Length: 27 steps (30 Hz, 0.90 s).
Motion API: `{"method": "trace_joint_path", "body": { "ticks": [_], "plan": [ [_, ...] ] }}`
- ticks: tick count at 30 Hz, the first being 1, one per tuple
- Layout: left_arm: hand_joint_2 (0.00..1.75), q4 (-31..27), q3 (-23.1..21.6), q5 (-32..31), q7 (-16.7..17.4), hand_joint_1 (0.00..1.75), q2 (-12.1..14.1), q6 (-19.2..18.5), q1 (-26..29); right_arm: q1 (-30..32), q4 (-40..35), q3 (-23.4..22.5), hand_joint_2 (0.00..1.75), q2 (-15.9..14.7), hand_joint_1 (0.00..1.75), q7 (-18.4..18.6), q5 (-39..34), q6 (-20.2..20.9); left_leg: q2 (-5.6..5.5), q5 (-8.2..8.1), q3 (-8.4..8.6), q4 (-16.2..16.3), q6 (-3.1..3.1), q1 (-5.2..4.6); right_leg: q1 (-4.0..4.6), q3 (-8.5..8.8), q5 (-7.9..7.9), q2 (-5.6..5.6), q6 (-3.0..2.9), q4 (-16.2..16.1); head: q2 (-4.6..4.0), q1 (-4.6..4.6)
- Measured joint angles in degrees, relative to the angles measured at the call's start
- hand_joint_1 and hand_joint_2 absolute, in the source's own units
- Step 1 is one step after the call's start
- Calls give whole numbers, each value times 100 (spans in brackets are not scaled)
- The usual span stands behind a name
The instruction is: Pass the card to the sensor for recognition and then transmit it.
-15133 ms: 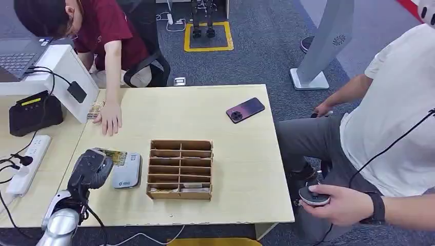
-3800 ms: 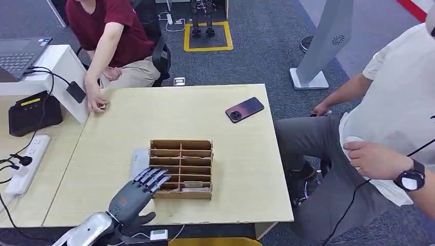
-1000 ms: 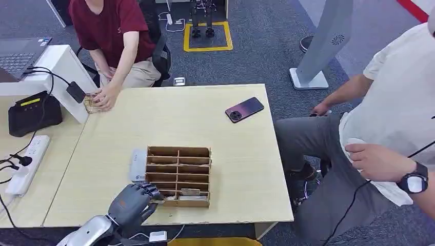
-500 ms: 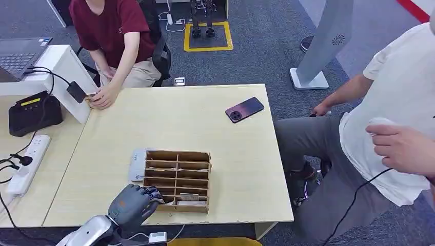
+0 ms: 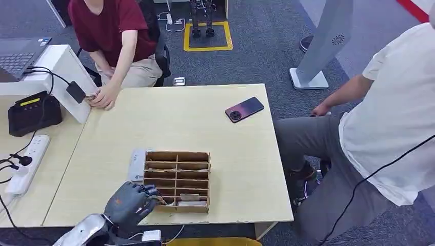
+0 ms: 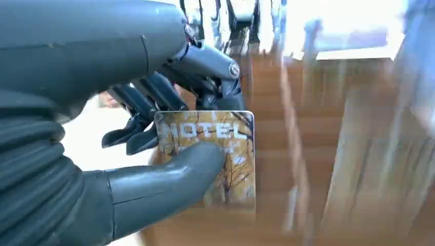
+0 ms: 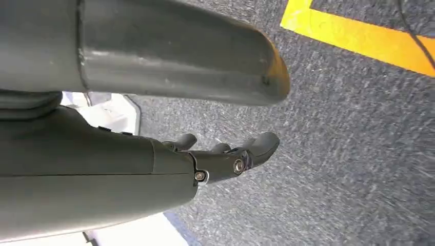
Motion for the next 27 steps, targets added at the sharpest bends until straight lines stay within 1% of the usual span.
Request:
{"method": "trace_joint_path", "body": {
  "ticks": [1,2,3,4,5,6,7,9,10,14,18,25,27],
  "plan": [
    [175,-332,147,691,20,175,337,-50,-305,-1,0,0,0,0,0,-13,0,-2,-12,8,-16,1,-8,8,8,-7,4,-11,-6,0,0,26],
    [175,-535,355,1147,37,175,590,-272,-581,-4,0,0,0,0,0,-22,2,-4,-24,10,-19,-2,-11,8,8,-6,4,-26,-6,0,0,26],
    [175,-702,613,1446,57,175,822,-584,-828,-10,0,0,0,0,0,-28,7,-4,-24,13,-10,-5,-16,5,7,-6,5,-27,-8,5,0,24],
    [175,-835,812,1547,7,175,990,-958,-1064,-9,0,0,0,0,0,-35,4,-7,-24,13,-7,-6,-16,4,6,-4,7,-27,-11,9,0,-11],
    [175,-986,1089,1602,-82,175,1138,-1633,-1298,-5,0,0,0,0,0,-37,7,-4,-23,21,-11,-6,-16,4,6,-5,7,-27,-11,12,0,-14],
    [175,-1127,1374,1591,-164,175,1175,-2109,-1403,-12,0,0,0,0,0,-44,7,-7,-20,22,-12,-6,-17,4,6,-10,11,-23,-17,12,0,0],
    [175,-1262,1703,1528,-218,175,1190,-2390,-1464,-23,0,0,0,0,0,-50,22,-7,-6,21,-12,-6,-17,4,6,-14,15,-10,-23,14,0,0],
    [175,-1476,2156,1342,-299,175,1190,-2502,-1548,-19,0,0,0,0,0,-57,46,-4,8,21,-9,-6,-18,3,6,-17,17,5,-25,14,0,0],
    [175,-1549,2297,1269,-308,175,1190,-2502,-1550,-18,0,0,0,0,0,-57,70,-4,9,20,-9,-6,-18,3,6,-19,17,5,-25,13,0,0],
    [175,-1771,2642,1140,-326,175,1181,-2469,-1539,-31,2,-2,0,2,0,-57,74,-4,4,20,-14,-6,-17,3,6,-21,16,1,-24,13,0,0],
    [175,-1870,2795,1119,-326,175,1181,-2467,-1537,-32,2,-2,0,7,0,-57,72,-4,5,20,-14,-7,-18,3,6,-21,16,0,-24,13,0,0],
    [175,-1925,2874,1110,-328,175,1181,-2467,-1531,-32,2,-2,0,9,0,-57,72,-4,4,21,-14,-6,-18,4,6,-20,16,-1,-25,14,0,0],
    [175,-1946,2883,1191,-326,175,1199,-2472,-1562,-32,2,-2,0,9,0,-59,72,-4,5,21,-14,-6,-18,4,6,-21,16,0,-25,14,0,0]
  ]
}}
